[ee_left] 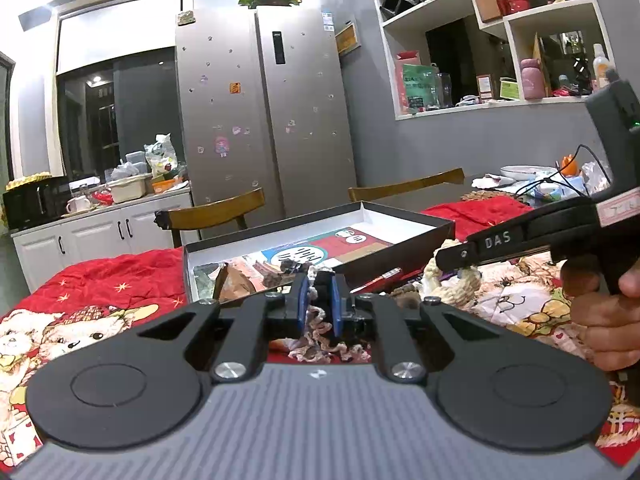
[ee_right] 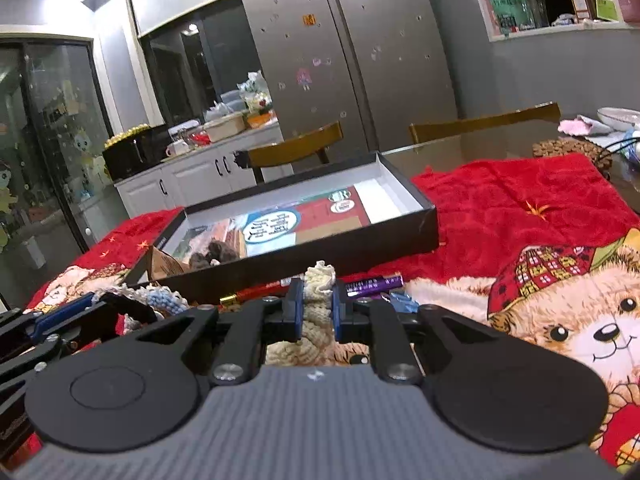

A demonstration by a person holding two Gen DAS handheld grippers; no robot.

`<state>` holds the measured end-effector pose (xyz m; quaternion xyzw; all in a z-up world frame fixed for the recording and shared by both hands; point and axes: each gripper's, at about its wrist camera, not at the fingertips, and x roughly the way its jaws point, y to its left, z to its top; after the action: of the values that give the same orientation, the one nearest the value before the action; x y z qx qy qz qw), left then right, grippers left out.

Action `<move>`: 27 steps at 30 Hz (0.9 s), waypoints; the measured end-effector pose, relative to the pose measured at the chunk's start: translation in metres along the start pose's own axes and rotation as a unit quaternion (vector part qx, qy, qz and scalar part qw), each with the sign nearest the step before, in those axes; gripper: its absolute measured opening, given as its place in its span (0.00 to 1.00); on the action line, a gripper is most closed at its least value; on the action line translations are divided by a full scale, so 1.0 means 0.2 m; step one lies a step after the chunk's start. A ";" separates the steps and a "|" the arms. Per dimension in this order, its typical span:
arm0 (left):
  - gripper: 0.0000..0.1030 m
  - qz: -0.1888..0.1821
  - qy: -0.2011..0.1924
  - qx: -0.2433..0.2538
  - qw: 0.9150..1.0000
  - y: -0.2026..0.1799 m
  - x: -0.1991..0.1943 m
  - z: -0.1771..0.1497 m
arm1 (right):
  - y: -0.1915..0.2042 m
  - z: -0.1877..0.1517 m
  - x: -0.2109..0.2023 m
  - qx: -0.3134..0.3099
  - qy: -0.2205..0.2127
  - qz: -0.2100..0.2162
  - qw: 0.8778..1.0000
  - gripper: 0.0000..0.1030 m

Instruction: Organize objects

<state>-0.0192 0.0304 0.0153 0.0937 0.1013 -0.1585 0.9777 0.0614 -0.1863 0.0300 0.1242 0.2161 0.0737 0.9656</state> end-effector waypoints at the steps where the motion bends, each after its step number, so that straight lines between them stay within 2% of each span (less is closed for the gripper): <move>1: 0.15 0.001 0.002 -0.003 1.000 0.00 0.00 0.00 | 0.00 0.00 0.00 0.000 -0.003 0.001 1.000 0.16; 9: 0.14 0.012 -0.008 -0.013 1.000 0.02 -0.01 0.02 | 0.02 0.01 -0.03 -0.014 -0.027 0.011 0.999 0.16; 22: 0.12 0.013 -0.016 -0.049 0.999 0.07 -0.05 0.10 | 0.00 0.03 -0.03 0.001 -0.022 0.046 0.999 0.16; 24: 0.12 -0.003 -0.001 -0.054 0.999 0.09 -0.04 0.11 | 0.00 0.02 -0.03 0.007 -0.017 0.046 0.999 0.16; 27: 0.12 -0.028 0.059 -0.094 0.993 0.13 -0.02 0.11 | -0.01 0.02 -0.02 0.020 -0.001 0.054 0.998 0.16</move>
<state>-0.0108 0.0502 0.0419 0.0075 0.1757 -0.1700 0.9696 0.0599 -0.1899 0.0345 0.1555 0.2097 0.1212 0.9577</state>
